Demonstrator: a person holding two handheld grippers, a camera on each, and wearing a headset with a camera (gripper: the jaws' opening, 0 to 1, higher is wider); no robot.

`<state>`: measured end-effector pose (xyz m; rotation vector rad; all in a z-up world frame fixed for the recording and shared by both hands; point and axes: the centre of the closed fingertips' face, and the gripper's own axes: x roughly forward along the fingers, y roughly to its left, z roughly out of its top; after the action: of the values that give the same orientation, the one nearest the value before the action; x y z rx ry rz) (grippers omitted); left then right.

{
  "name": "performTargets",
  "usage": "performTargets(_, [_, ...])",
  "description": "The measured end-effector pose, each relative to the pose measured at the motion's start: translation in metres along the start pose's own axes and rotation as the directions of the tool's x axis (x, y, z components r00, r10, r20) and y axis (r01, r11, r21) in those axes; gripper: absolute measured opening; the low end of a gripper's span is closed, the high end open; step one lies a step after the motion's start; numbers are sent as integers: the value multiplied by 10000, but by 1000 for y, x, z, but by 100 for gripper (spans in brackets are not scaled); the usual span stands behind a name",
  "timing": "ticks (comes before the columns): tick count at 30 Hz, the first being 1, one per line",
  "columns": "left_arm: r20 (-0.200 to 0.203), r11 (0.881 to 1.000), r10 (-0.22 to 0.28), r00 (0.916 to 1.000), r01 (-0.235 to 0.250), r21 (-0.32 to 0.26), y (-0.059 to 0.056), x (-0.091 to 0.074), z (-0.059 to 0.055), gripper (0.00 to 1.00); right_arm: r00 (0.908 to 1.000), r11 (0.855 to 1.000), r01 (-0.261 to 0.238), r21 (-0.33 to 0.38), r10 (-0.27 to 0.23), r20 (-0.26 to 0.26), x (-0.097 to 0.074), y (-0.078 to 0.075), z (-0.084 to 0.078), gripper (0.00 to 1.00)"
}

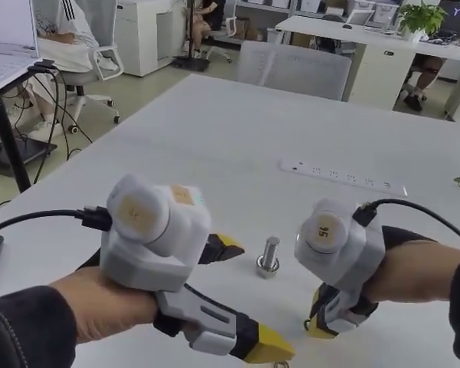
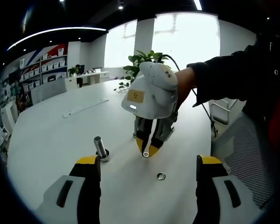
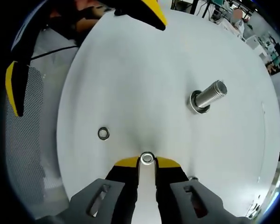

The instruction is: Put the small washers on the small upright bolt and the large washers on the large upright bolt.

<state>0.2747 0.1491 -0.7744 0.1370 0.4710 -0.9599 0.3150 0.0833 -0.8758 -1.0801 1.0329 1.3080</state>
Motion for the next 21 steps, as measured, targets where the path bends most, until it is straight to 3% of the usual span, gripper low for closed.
performTargets(21, [-60, 9999, -105, 9999, 105, 29, -2, 2, -2, 84, 9991, 9927, 400, 1138, -385, -154, -17, -10, -54, 13])
